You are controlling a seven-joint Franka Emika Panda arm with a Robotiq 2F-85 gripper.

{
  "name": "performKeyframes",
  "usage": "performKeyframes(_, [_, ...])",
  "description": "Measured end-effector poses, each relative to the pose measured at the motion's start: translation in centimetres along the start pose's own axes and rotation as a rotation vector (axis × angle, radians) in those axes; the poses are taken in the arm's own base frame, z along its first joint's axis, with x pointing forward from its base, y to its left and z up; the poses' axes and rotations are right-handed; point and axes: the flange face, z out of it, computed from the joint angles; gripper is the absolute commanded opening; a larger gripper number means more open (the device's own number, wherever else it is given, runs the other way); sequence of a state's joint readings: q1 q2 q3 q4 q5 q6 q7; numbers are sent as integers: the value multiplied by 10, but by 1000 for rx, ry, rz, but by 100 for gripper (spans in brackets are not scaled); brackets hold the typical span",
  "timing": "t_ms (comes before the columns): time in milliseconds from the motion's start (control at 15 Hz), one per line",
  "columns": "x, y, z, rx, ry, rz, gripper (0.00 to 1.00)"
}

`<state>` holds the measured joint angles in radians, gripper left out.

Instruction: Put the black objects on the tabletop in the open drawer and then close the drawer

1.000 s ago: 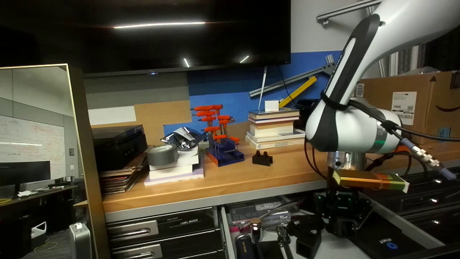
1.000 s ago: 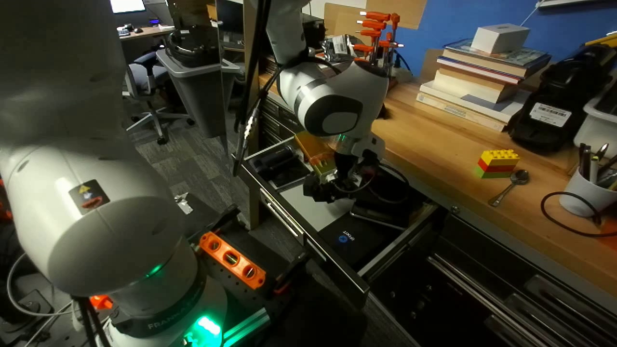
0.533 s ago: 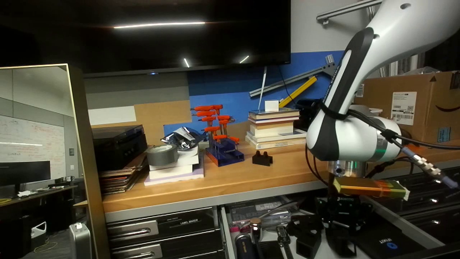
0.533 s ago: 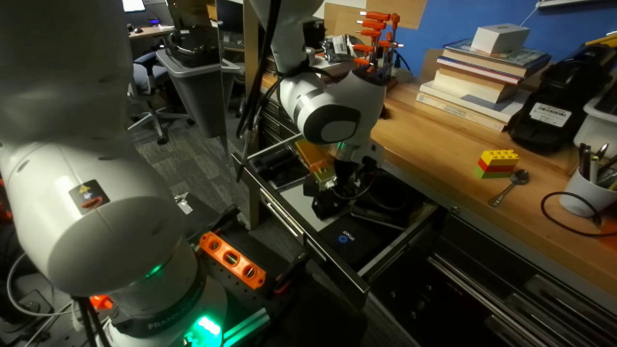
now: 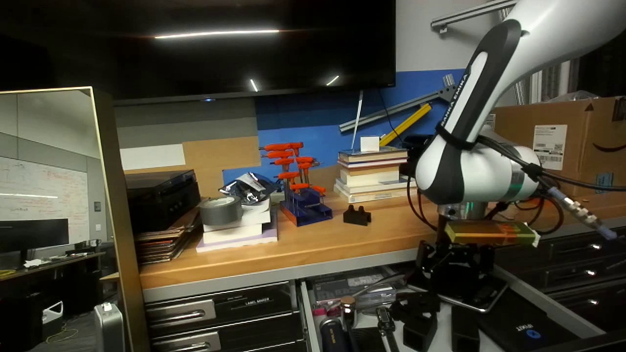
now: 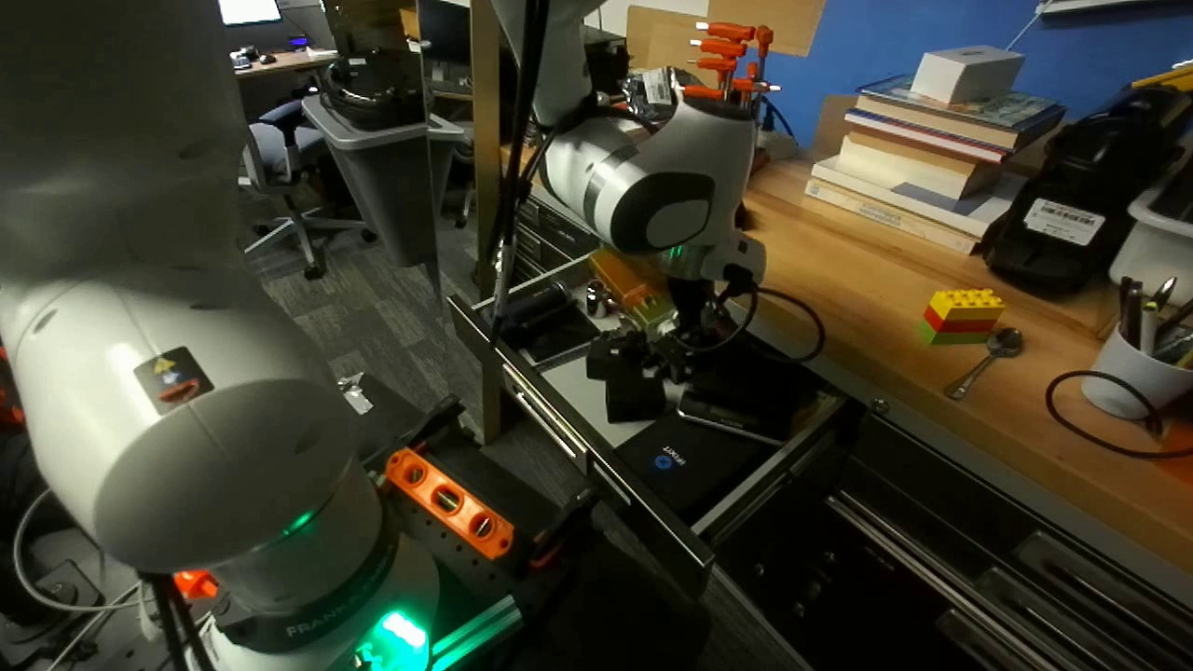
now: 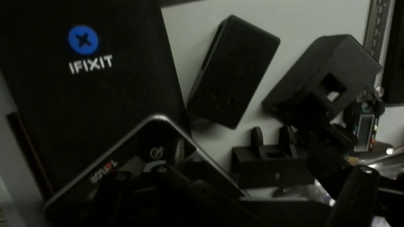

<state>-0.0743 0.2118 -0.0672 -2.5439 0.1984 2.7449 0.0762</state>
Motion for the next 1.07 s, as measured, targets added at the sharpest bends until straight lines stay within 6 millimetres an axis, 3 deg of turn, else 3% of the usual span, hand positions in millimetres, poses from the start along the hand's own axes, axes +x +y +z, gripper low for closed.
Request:
performKeyframes(333, [45, -25, -80, 42, 127, -45, 100])
performKeyframes(533, [67, -45, -114, 83, 159, -46, 100])
performKeyframes(733, [81, -67, -130, 129, 176, -32, 100])
performKeyframes(1067, [100, -108, -133, 163, 161, 77, 100])
